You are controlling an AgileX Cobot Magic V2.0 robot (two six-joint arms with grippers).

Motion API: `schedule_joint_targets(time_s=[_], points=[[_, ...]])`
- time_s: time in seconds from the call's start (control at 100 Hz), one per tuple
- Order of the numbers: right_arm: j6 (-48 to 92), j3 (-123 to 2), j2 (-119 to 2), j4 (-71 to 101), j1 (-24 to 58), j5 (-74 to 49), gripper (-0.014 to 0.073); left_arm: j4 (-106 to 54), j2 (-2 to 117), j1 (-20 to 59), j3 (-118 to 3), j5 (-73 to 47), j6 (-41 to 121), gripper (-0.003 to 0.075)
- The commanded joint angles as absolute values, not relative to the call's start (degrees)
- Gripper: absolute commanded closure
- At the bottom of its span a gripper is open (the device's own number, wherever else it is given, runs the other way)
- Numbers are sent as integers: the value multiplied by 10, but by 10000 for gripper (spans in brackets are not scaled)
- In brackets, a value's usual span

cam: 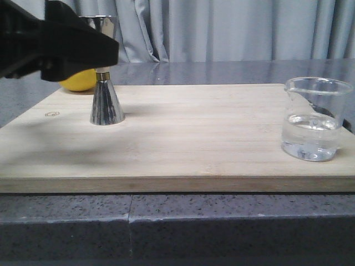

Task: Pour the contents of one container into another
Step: 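Move the left gripper to the steel jigger and grasp its waist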

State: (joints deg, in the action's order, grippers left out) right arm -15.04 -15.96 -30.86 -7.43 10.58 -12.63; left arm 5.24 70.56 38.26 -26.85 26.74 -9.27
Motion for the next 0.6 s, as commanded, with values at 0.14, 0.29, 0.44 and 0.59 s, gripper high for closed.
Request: schedule_joint_targets(time_s=[0.14,0.29,0.44,0.59], points=[[-145,-173,-314,-70,113,-81,103,51,766,390,-286,426,-95,113],[-145,-163,-314,-70,159,-75,103,51,805,390,-286,459,-96,113],[-145,-152,-314,-70,217,-57,103,51,829,390,-286,496,-96,113],[-145,-146,-314,-70,249,-50,104,46,835,390,-286,500,-96,113]])
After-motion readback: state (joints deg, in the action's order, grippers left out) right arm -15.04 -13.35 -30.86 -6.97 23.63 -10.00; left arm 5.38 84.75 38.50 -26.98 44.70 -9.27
